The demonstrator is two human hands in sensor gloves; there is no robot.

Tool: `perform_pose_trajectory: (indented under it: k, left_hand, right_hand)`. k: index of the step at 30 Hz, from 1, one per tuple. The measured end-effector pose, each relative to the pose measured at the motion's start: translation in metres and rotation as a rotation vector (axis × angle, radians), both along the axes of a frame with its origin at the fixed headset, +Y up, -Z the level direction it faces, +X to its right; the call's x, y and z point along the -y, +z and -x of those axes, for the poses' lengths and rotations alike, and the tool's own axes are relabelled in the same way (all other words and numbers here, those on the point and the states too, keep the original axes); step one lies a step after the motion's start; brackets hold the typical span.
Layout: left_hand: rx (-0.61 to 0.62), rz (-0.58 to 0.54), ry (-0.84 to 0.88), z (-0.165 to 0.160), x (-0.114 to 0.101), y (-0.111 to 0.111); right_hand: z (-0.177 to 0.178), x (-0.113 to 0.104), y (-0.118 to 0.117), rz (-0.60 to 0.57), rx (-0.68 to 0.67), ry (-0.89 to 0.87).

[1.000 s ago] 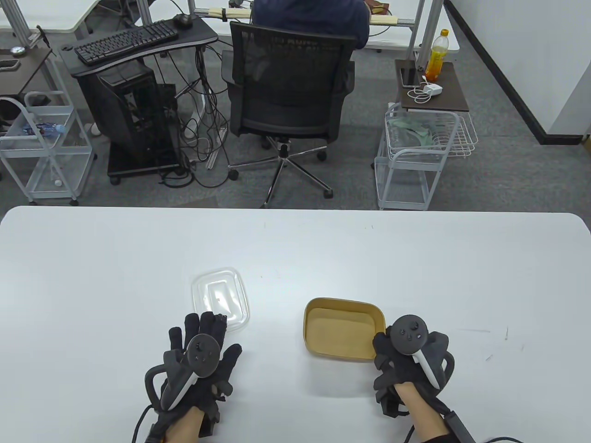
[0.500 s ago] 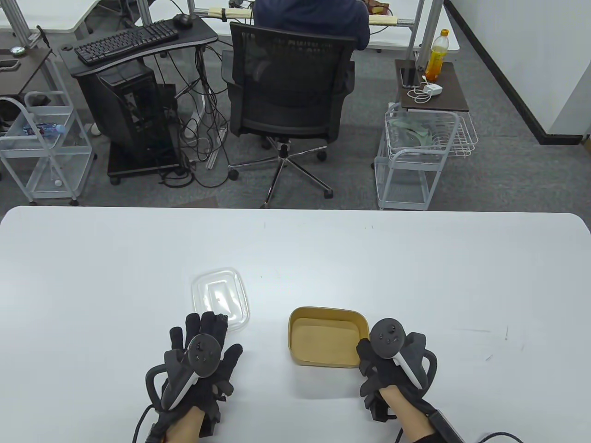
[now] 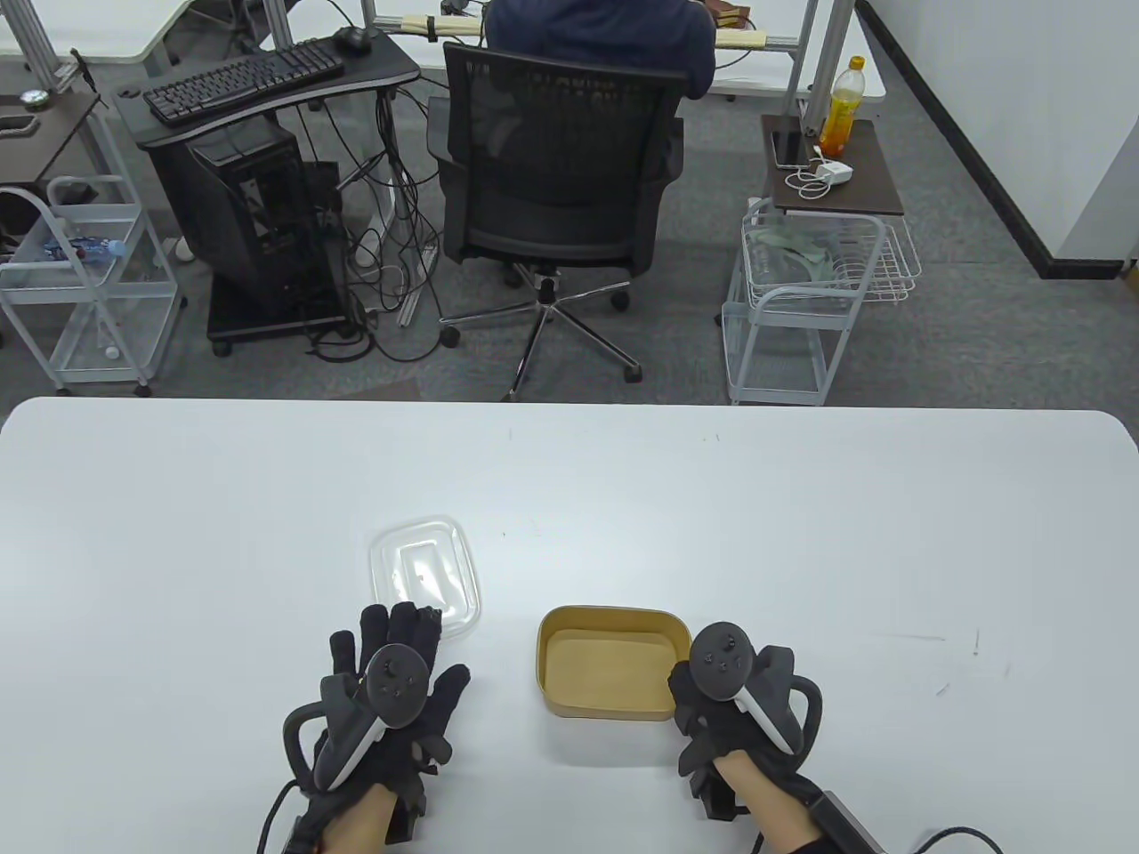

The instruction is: Cover the takeout box

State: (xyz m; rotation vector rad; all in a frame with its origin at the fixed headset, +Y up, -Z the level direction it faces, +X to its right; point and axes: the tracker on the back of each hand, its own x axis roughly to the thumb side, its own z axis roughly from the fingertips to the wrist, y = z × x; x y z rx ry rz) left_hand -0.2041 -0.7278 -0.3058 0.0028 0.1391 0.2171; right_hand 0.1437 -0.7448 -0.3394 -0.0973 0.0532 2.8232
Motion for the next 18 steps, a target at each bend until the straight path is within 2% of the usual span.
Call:
perform_pose_trajectory:
  k: [18]
  left_hand:
    - [0.004,0.005,-0.004,-0.0016,0.0009,-0.0003]
  right_hand:
    - [0.0069,0.0027,0.0034,-0.003,-0.039,0.025]
